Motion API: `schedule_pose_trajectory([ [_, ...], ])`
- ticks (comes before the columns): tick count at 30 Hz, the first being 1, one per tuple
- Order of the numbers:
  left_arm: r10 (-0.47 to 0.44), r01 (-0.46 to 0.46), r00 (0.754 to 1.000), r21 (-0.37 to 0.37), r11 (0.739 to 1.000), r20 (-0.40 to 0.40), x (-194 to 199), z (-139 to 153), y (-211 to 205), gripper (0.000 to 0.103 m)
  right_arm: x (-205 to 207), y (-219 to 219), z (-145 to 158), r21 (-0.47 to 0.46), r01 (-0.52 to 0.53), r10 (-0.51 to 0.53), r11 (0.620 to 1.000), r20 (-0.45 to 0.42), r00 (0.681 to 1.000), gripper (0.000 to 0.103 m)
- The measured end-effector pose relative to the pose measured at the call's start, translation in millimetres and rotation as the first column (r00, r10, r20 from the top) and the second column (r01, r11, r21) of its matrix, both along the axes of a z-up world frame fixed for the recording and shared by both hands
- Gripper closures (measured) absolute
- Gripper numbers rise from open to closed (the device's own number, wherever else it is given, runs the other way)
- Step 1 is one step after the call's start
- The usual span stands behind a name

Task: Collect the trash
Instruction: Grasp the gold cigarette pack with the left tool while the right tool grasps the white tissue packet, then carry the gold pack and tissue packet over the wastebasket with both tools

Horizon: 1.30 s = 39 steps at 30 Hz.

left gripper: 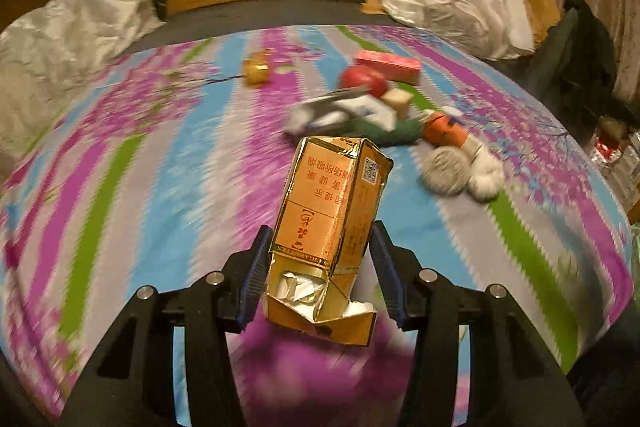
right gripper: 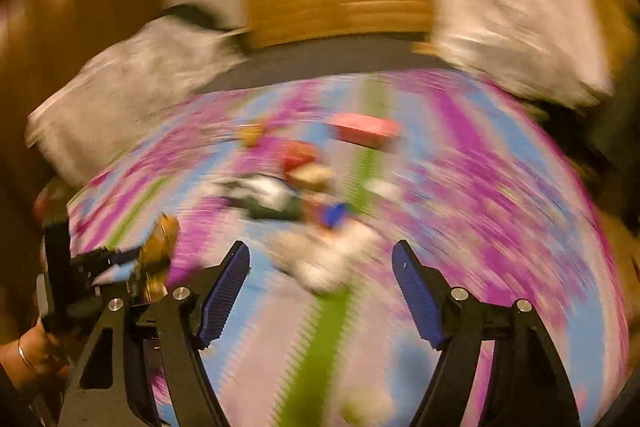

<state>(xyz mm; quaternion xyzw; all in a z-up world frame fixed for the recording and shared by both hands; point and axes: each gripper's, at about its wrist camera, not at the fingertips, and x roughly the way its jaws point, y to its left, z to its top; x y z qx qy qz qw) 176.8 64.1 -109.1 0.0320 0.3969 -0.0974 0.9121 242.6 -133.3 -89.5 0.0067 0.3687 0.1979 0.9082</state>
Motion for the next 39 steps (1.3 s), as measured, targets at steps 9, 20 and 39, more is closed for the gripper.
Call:
schedule_pose_trajectory([
  [9, 0.142, -0.141, 0.990, -0.081, 0.987, 0.000, -32, 15, 59, 0.055, 149, 167, -65, -0.365, -0.524, 0.450, 0.769, -0.273, 0.850, 0.023],
  [20, 0.227, -0.226, 0.974, -0.119, 0.967, -0.002, -31, 15, 83, 0.055, 181, 221, -62, -0.346, -0.486, 0.416, 0.802, -0.259, 0.872, 0.056],
  [39, -0.025, 0.039, 0.986, -0.078, 0.996, 0.166, -42, 91, -36, 0.055, -50, -36, 198, 0.263, -0.094, 0.035, 0.960, 0.218, 0.975, 0.056],
])
